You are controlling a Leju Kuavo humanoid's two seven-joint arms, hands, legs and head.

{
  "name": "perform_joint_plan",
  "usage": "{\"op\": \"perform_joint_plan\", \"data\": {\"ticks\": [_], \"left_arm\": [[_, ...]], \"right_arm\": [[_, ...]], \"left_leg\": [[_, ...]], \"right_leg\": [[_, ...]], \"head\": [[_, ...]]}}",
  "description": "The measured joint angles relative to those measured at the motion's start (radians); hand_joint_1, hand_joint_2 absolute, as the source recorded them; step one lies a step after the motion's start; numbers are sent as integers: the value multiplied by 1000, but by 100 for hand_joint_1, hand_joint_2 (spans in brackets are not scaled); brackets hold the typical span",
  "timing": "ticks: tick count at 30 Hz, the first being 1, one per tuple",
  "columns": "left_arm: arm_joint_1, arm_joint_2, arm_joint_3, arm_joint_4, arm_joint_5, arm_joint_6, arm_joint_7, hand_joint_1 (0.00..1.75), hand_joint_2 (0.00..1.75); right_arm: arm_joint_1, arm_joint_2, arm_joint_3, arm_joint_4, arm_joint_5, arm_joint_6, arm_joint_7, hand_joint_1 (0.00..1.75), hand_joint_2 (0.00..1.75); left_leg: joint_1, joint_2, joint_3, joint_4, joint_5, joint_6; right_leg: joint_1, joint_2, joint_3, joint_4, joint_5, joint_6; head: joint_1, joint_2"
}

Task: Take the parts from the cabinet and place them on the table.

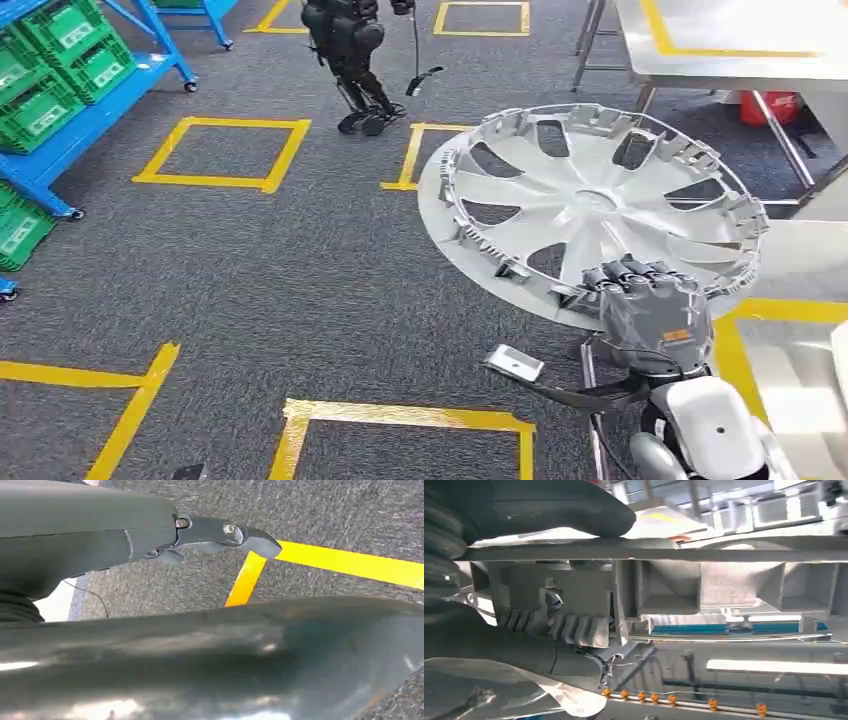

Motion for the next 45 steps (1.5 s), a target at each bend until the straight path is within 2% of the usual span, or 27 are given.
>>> {"op": "perform_joint_plan", "data": {"ticks": [3, 4, 5, 7, 9, 11, 13, 15, 16, 18, 19, 20, 21, 24, 26, 27, 29, 30, 31, 33, 34, 35, 38, 40, 41, 42, 45], "left_arm": [[-2, 0, 0, 0, -1, -2, 0, 0, 0], [-2, 0, 0, 0, -3, -2, 2, 0, 0], [-2, 0, 0, 1, -11, -3, 5, 0, 0], [-4, 0, -1, 2, -19, -3, 9, 0, 0], [-4, -3, -2, 2, -22, -3, 11, 0, 0], [-6, -2, -3, 2, -25, -2, 12, 0, 0], [-3, -1, -3, 2, -25, -3, 14, 0, 0], [-1, -1, -3, 2, -27, -4, 15, 0, 0], [-2, -1, -4, 2, -30, -6, 15, 0, 0], [-5, -3, -5, 3, -32, -8, 14, 0, 0], [-5, -4, -6, 3, -32, -9, 14, 0, 0], [-5, -3, -7, 3, -33, -9, 15, 0, 0], [-5, -3, -8, 3, -33, -10, 14, 0, 0], [-7, -3, -11, 3, -34, -10, 15, 0, 0], [-8, -4, -11, 3, -36, -12, 14, 0, 0], [-7, -3, -12, 3, -36, -13, 15, 0, 0], [-3, -4, -11, 3, -36, -14, 15, 0, 0], [-1, -5, -11, 3, -36, -14, 14, 0, 0], [0, -5, -11, 3, -36, -14, 14, 0, 0], [-1, -5, -12, 3, -36, -14, 14, 0, 0], [-2, -4, -12, 3, -36, -14, 15, 0, 0], [-1, -1, -12, 3, -36, -14, 14, 0, 0], [-3, -2, -13, 3, -37, -14, 15, 0, 0], [-4, -6, -15, 3, -38, -15, 16, 0, 0], [-5, -5, -17, 3, -39, -16, 16, 0, 0], [-5, -5, -18, 3, -39, -18, 16, 0, 0], [-1, -5, -18, 3, -43, -21, 16, 0, 0]], "right_arm": [[1, 0, 0, 0, 0, 0, -2, 175, 175], [2, 0, 0, 0, 0, 0, -2, 175, 175], [-1, 0, 0, 0, 0, 0, -3, 175, 175], [1, 1, 0, -1, 0, 0, -4, 175, 175], [6, 1, -2, -1, 0, 0, -5, 175, 175], [4, 0, -2, -1, 0, 0, -8, 175, 175], [4, 0, -2, -1, 0, 0, -6, 175, 175], [7, 0, -2, 0, 0, 0, -6, 175, 175], [8, 0, -2, 0, 0, 0, -6, 175, 175], [7, 0, -3, 0, 0, 1, -3, 175, 175], [5, 0, -3, -1, 0, 1, -1, 175, 175], [2, 1, -3, 0, 0, 1, 0, 175, 175], [2, 1, -2, -2, 0, 1, 1, 175, 175], [5, 1, -6, -2, 0, 1, 4, 175, 175], [5, 1, -5, -4, 0, 1, 6, 175, 175], [4, 1, -5, -4, 0, 1, 8, 175, 175], [5, 1, -5, -4, 0, 1, 8, 175, 175], [6, 1, -5, -4, 0, 1, 8, 175, 175], [7, 1, -5, -4, 0, 1, 8, 175, 175], [7, 1, -5, -4, 0, 1, 8, 175, 175], [7, 1, -5, -4, 0, 1, 8, 175, 175], [6, 1, -5, -4, 0, 1, 8, 175, 175], [8, 1, -5, -5, 0, 1, 9, 175, 175], [10, 1, -6, -6, 0, 1, 9, 175, 175], [10, 1, -8, -6, -1, 1, 10, 175, 175], [7, 1, -7, -6, 0, 1, 8, 175, 175], [7, 1, -7, -6, 0, 1, 10, 175, 175]], "left_leg": [[0, -20, 86, -204, 133, 13], [1, -63, 113, -274, 159, 19], [5, -84, 121, -294, 152, 23], [0, -71, 124, -306, 144, 21], [6, -48, 127, -321, 154, 31], [5, -27, 128, -326, 159, 41], [1, -3, 127, -326, 158, 42], [0, 24, 127, -325, 157, 43], [0, 36, 128, -325, 156, 42], [1, 53, 131, -325, 153, 38], [0, 61, 135, -324, 149, 33], [-11, 68, 133, -320, 144, 25], [-10, 72, 133, -319, 146, 22], [-8, 101, 139, -319, 143, 11], [-1, 39, 121, -271, 97, 2], [-1, 13, 87, -190, 53, 1], [-1, -1, 12, -25, -12, -1], [-1, -1, -11, 17, -17, 1], [-1, -2, -9, 6, 5, 3], [-1, -12, 48, -135, 102, 12], [-1, -40, 87, -228, 152, 17], [3, -100, 105, -273, 157, 23], [0, -85, 110, -301, 148, 21], [8, -59, 115, -319, 159, 34], [6, -45, 118, -322, 161, 38], [4, -35, 117, -322, 161, 43], [-1, 8, 117, -321, 159, 45]], "right_leg": [[0, 40, 2, 3, 1, 2], [-3, 48, 1, 3, 2, 4], [3, 59, -5, 9, 3, 11], [-6, 77, -18, 6, 12, 25], [-6, 91, -22, 3, 15, 39], [-1, -2, -62, 71, -37, 44], [-5, -27, -132, 228, -109, 52], [-6, -31, -172, 318, -129, 58], [-7, -34, -152, 284, -101, 60], [-8, -54, -59, 117, -25, 57], [-7, -93, -7, 25, -3, 55], [6, -120, 15, 0, -18, 49], [3, -101, 11, 1, -14, 36], [6, -73, 4, 1, -12, 19], [-1, -55, 7, -5, -6, 5], [0, -45, 7, -5, -6, -1], [1, -21, 7, -5, -6, -3], [3, -6, 7, -4, -5, -3], [4, 8, 8, -3, -5, -3], [4, 37, 9, 0, -5, -3], [4, 49, 10, 3, -6, -2], [2, 56, 5, 4, -6, 1], [-5, 88, -16, 7, 4, 21], [-5, 97, -23, 8, 2, 32], [1, 39, -41, 34, -20, 34], [1, 5, -67, 92, -53, 37], [-4, -28, -166, 299, -130, 47]], "head": [[-1, 0], [0, 0], [2, 0], [0, 0], [2, 0], [12, 0], [14, 0], [15, 0], [15, 0], [15, 0], [15, 0], [17, 0], [14, 0], [16, 0], [11, 0], [10, 0], [9, 0], [9, 0], [9, 0], [9, 0], [8, 0], [11, 0], [9, 0], [9, 0], [11, 0], [20, 0], [19, 0]]}}
